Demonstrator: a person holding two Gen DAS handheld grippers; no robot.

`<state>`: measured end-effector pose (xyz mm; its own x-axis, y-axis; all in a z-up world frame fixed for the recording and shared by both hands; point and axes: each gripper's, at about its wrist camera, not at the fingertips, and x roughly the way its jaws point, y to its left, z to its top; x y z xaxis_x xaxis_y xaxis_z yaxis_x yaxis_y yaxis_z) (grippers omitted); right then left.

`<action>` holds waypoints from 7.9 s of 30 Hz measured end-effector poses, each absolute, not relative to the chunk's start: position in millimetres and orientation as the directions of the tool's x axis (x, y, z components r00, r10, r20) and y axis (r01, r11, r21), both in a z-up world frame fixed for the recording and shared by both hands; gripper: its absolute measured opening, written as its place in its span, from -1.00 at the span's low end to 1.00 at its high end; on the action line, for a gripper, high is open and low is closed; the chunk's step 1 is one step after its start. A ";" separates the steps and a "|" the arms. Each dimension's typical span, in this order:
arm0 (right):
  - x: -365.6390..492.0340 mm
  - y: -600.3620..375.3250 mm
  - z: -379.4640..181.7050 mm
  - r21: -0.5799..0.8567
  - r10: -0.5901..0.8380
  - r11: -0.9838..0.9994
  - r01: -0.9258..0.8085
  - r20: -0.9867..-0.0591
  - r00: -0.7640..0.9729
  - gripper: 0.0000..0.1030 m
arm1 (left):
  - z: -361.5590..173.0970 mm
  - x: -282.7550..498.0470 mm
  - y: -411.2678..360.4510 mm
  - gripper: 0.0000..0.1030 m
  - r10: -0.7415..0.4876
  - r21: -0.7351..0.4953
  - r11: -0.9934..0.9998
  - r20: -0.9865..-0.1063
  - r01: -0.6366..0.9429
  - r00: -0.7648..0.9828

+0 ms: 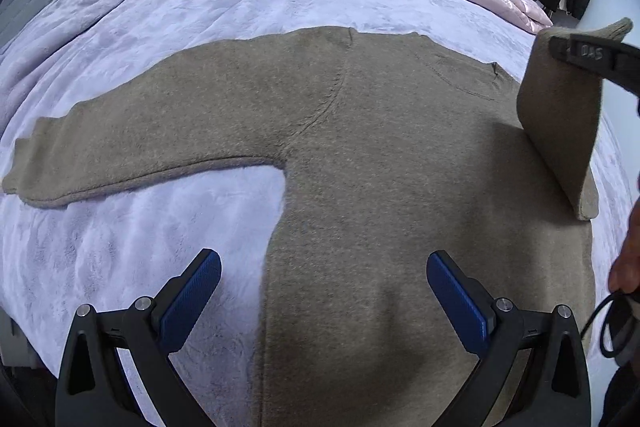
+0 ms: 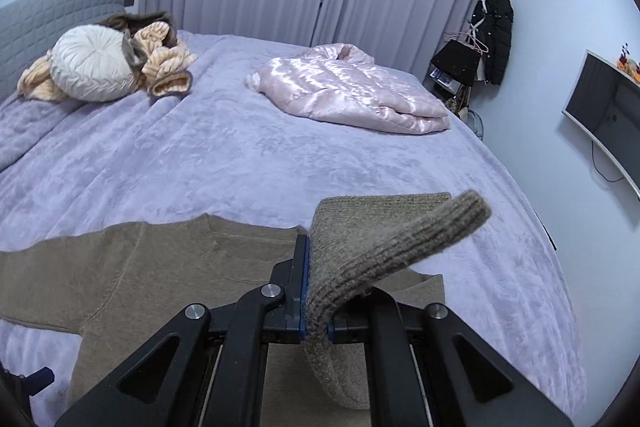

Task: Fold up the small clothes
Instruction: 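Lift the cuff with the right tool, fold sleeve across body, release, then move the left tool to the other sleeve cuff and grasp it, then lift the gripped sleeve off the bed with the left tool, then carry the sleeve with the left tool across the sweater body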

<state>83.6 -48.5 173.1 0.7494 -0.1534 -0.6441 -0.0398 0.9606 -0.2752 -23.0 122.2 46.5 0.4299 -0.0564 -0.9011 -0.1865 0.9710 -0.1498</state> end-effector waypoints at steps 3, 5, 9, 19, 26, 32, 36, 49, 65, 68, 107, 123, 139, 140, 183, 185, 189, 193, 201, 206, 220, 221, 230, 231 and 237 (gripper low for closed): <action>92.1 -15.2 136.4 -0.312 -0.165 0.947 -0.080 -0.682 0.713 -0.87 | 41.7 -27.6 132.1 1.00 -0.051 -0.149 0.968 -0.905 -0.203 0.422; 96.2 4.4 111.0 -0.329 -0.173 0.938 -0.104 -0.708 0.684 -0.87 | 40.7 -31.8 136.8 1.00 -0.053 -0.155 0.965 -0.904 -0.211 0.425; 98.1 41.2 67.8 -0.372 -0.186 0.913 -0.168 -0.747 0.638 -0.87 | 40.4 -42.6 146.3 1.00 -0.082 -0.203 0.951 -0.893 -0.234 0.442; 77.3 79.6 43.5 -0.089 0.134 0.903 -0.419 -0.871 0.472 -0.12 | 46.0 -53.0 160.0 1.00 -0.112 -0.276 0.919 -0.867 -0.281 0.485; 84.1 -13.4 87.8 0.022 0.182 0.960 -0.280 -0.807 0.562 0.28 | 65.1 -1.9 114.1 1.00 -0.133 -0.245 0.953 -0.867 -0.179 0.481; 108.5 -143.8 90.5 -0.096 -0.071 0.995 -0.010 -0.799 0.597 0.34 | 46.9 72.3 43.9 1.00 -0.135 -0.179 0.982 -0.891 -0.062 0.434; 132.7 -196.6 73.4 -0.125 -0.158 0.987 0.098 -0.826 0.540 0.34 | 6.3 98.0 32.1 1.00 -0.048 -0.082 0.993 -0.936 -0.085 0.349; 144.2 -142.7 34.0 -0.094 -0.057 0.994 -0.047 -0.854 0.517 0.66 | 25.7 74.8 96.4 1.00 0.015 -0.072 0.975 -0.923 -0.210 0.384; 59.3 -217.5 80.3 -0.034 -0.031 0.999 0.006 -0.799 0.601 0.66 | 2.6 66.7 133.6 1.00 -0.417 -0.510 0.836 -0.831 -0.204 0.369; 53.1 -205.4 71.2 -0.037 -0.018 0.999 -0.020 -0.810 0.586 0.66 | 12.5 73.0 125.8 0.99 -0.378 -0.469 0.858 -0.853 -0.210 0.361; 107.3 -188.8 53.8 -0.109 -0.068 0.993 -0.045 -0.840 0.538 0.66 | 8.7 92.7 108.6 0.51 -0.199 -0.266 0.953 -0.912 -0.147 0.359; 79.2 -168.4 59.9 0.015 0.068 0.995 -0.101 -0.837 0.543 0.79 | 22.0 24.1 193.7 1.00 -0.271 -0.458 0.835 -0.825 -0.305 0.497; 47.6 -130.9 82.1 -0.121 -0.010 0.981 -0.155 -0.819 0.573 0.82 | -44.6 -95.7 451.2 1.00 -0.233 -0.859 0.247 -0.502 -0.449 0.833; 47.4 -131.0 86.7 -0.123 -0.013 0.981 -0.152 -0.816 0.579 0.82 | -45.4 -96.0 458.3 1.00 -0.221 -0.868 0.236 -0.487 -0.438 0.845; 25.7 110.6 10.3 -0.608 -0.115 0.588 -0.534 -0.716 0.688 -0.75 | 89.8 -64.3 477.9 -0.88 -0.117 -0.639 0.647 -0.622 -0.416 0.774; 29.1 113.4 19.4 -0.518 -0.049 0.651 -0.554 -0.758 0.651 -0.90 | 96.0 -65.6 477.1 -0.88 -0.115 -0.635 0.656 -0.618 -0.408 0.777; 23.4 108.3 51.7 -0.139 0.275 0.721 -0.679 -0.841 0.465 -0.89 | 101.1 -59.7 474.2 -0.88 -0.111 -0.619 0.668 -0.630 -0.412 0.768; 27.3 96.7 57.2 -0.133 0.246 0.749 -0.649 -0.854 0.459 -0.88 | 103.4 -59.6 470.2 -0.88 -0.108 -0.610 0.677 -0.635 -0.412 0.765; 2.8 63.8 37.7 -0.476 0.073 0.609 -0.634 -0.763 0.642 0.61 | 112.2 -56.1 461.7 -0.88 -0.119 -0.606 0.687 -0.638 -0.401 0.761; 13.6 104.2 9.3 -0.502 0.032 0.551 -0.667 -0.785 0.618 0.21 | 141.6 -63.8 450.5 -0.88 -0.101 -0.588 0.713 -0.625 -0.381 0.774; 22.7 -1.4 83.2 0.074 0.358 0.826 -0.559 -0.834 0.419 0.54 | 186.3 -34.3 390.9 -0.88 -0.045 -0.460 0.805 -0.676 -0.373 0.736; 22.0 -16.5 81.8 0.041 0.314 0.849 -0.526 -0.840 0.442 0.54 | 190.8 -29.2 379.1 -0.88 -0.048 -0.447 0.819 -0.679 -0.361 0.732; 39.4 -127.0 66.8 0.052 0.165 0.965 -0.256 -0.883 0.440 0.54 | 215.0 25.6 257.8 -0.88 -0.087 -0.339 0.906 -0.735 -0.253 0.673; 39.9 -131.9 67.7 0.051 0.158 0.968 -0.244 -0.883 0.441 0.54 | 214.9 31.2 244.3 -0.88 -0.091 -0.329 0.912 -0.741 -0.243 0.665; 35.4 -154.5 76.8 0.030 0.126 0.977 -0.213 -0.882 0.453 0.54 | 210.3 52.2 186.5 -0.88 -0.085 -0.272 0.939 -0.775 -0.210 0.626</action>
<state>35.4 -154.5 76.8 0.4534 0.1257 -0.8824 -0.2132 0.9766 0.0296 52.2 186.5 210.3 0.6257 -0.0847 -0.7754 -0.2102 0.9390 -0.2722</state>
